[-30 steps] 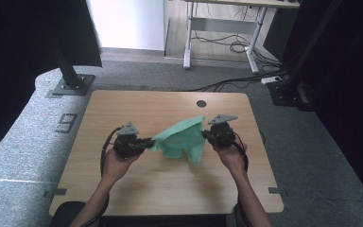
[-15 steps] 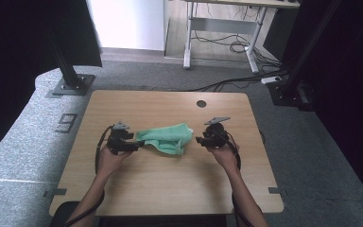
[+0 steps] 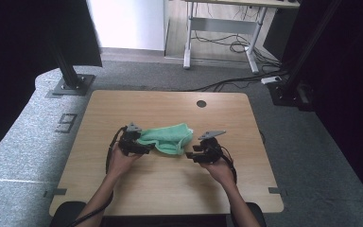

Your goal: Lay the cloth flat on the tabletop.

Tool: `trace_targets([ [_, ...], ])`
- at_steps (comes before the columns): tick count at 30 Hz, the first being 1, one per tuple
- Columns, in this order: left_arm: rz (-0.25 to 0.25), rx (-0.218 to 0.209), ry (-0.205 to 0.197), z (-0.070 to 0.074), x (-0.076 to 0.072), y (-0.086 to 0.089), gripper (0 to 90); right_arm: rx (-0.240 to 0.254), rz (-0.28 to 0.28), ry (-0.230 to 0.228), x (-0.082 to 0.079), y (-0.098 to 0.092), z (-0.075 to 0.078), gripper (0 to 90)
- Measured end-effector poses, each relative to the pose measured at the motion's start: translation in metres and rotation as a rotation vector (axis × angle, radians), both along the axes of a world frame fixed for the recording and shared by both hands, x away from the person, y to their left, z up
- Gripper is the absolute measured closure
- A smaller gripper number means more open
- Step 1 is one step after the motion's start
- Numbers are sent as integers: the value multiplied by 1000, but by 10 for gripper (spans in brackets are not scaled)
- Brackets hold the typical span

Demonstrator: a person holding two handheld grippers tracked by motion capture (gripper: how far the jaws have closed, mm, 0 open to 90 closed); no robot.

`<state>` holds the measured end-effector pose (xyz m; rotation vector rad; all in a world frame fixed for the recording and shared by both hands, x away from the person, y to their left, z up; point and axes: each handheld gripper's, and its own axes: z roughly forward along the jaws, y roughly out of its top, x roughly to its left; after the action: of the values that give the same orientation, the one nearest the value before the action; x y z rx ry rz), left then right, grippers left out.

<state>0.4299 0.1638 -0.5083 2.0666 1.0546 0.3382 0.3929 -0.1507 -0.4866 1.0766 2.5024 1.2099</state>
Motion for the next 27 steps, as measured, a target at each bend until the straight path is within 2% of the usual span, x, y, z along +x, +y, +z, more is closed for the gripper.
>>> trace_targets([
  [3, 6, 5, -5, -1, 3, -3, 140, 7, 23, -5, -3, 9, 0, 491],
  [5, 10, 1, -2, -2, 5, -6, 140, 23, 51, -6, -4, 24, 1, 486],
  [6, 16, 18, 1, -5, 9, -9, 141, 24, 59, -8, -3, 29, 1, 486],
  [9, 22, 34, 10, -11, 12, -12, 143, 11, 61, -19, -1, 38, 0, 525],
  [10, 25, 50, 16, -14, 13, -13, 144, -3, 49, -27, 0, 42, 0, 573],
  [11, 34, 77, 27, -20, 15, -14, 146, -28, 3, -30, 5, 46, -2, 748],
  [12, 34, 77, 27, -20, 15, -14, 147, -32, -15, -27, 7, 45, -2, 813],
  [13, 38, 96, 34, -23, 16, -14, 147, -32, -15, -27, 7, 45, -2, 813],
  [14, 42, 112, 39, -27, 17, -13, 148, -32, -28, -26, 9, 44, -2, 867],
  [16, 50, 146, 46, -32, 17, -12, 148, -40, -46, -33, 10, 40, 2, 873],
  [17, 47, 159, 43, -34, 17, -11, 148, -52, -63, -50, 10, 32, 10, 873],
  [20, 48, 176, 44, -33, 15, -8, 149, -54, -86, -70, 11, 20, 19, 874],
  [22, 41, 198, 50, -31, 12, -6, 147, -55, -128, -88, 14, 1, 31, 874],
  [23, 40, 206, 54, -30, 10, -5, 147, -55, -128, -88, 14, 1, 31, 874],
  [27, 20, 201, 77, -29, 0, 1, 145, -93, -191, -104, 24, -20, 37, 872],
])
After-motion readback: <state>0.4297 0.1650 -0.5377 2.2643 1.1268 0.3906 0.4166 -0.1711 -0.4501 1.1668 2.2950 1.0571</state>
